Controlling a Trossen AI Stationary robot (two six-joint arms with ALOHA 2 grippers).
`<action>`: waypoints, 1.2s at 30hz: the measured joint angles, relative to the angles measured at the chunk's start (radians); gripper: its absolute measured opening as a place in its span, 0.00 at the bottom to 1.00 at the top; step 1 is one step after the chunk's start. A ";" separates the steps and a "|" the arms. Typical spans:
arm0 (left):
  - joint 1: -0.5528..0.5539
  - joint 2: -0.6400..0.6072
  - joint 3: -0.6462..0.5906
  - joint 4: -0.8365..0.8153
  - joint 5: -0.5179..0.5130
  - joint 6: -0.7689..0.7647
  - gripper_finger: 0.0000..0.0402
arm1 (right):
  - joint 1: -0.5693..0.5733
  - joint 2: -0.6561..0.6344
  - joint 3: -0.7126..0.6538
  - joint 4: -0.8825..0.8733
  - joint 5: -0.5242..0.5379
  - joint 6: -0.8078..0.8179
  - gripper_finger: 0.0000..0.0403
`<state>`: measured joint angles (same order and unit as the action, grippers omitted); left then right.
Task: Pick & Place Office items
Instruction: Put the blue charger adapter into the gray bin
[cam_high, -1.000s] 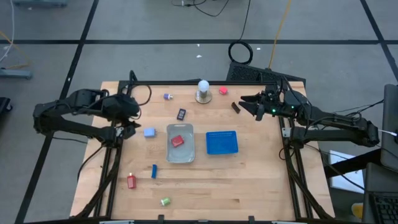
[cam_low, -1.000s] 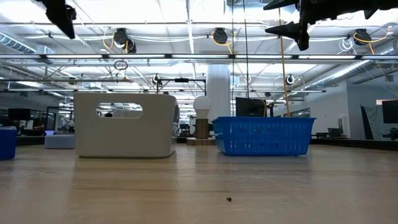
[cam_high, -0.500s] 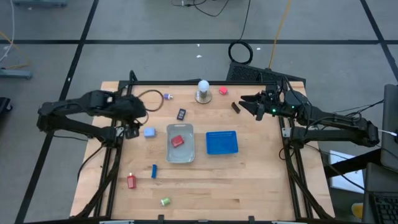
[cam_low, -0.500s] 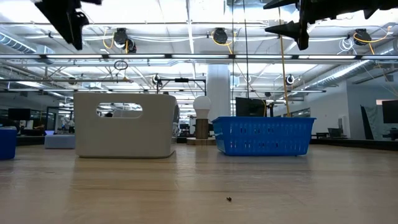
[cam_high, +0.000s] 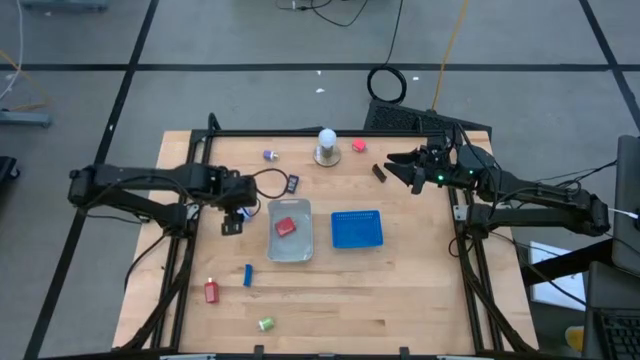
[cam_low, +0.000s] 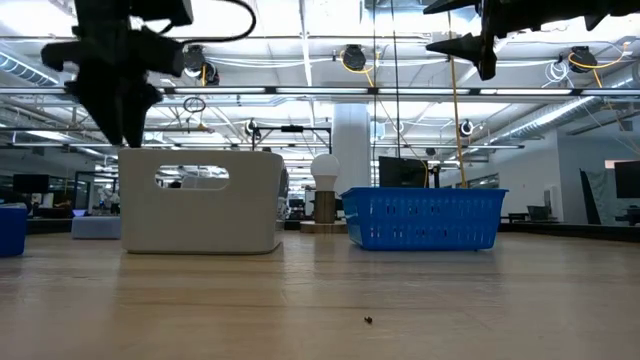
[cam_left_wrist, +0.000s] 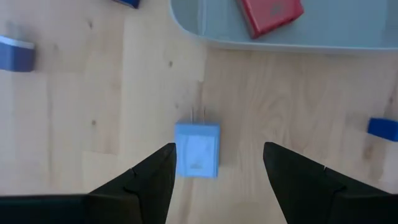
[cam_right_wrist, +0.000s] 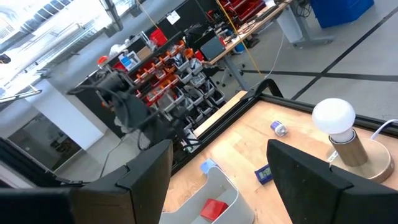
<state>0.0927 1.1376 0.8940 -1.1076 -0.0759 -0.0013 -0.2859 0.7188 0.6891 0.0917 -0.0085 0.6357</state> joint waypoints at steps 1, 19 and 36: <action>0.005 -0.006 -0.021 0.021 0.002 0.000 0.60 | 0.000 0.000 0.000 0.000 -0.005 0.000 0.64; 0.317 -0.014 -0.095 0.183 0.270 0.112 0.60 | 0.000 0.000 -0.065 0.009 -0.023 0.044 0.64; 0.436 0.067 -0.095 0.160 0.341 0.156 0.60 | 0.000 0.000 -0.114 0.036 -0.023 0.033 0.64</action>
<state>0.5288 1.2049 0.7990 -0.9480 0.2649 0.1543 -0.2859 0.7189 0.5747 0.1281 -0.0315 0.6689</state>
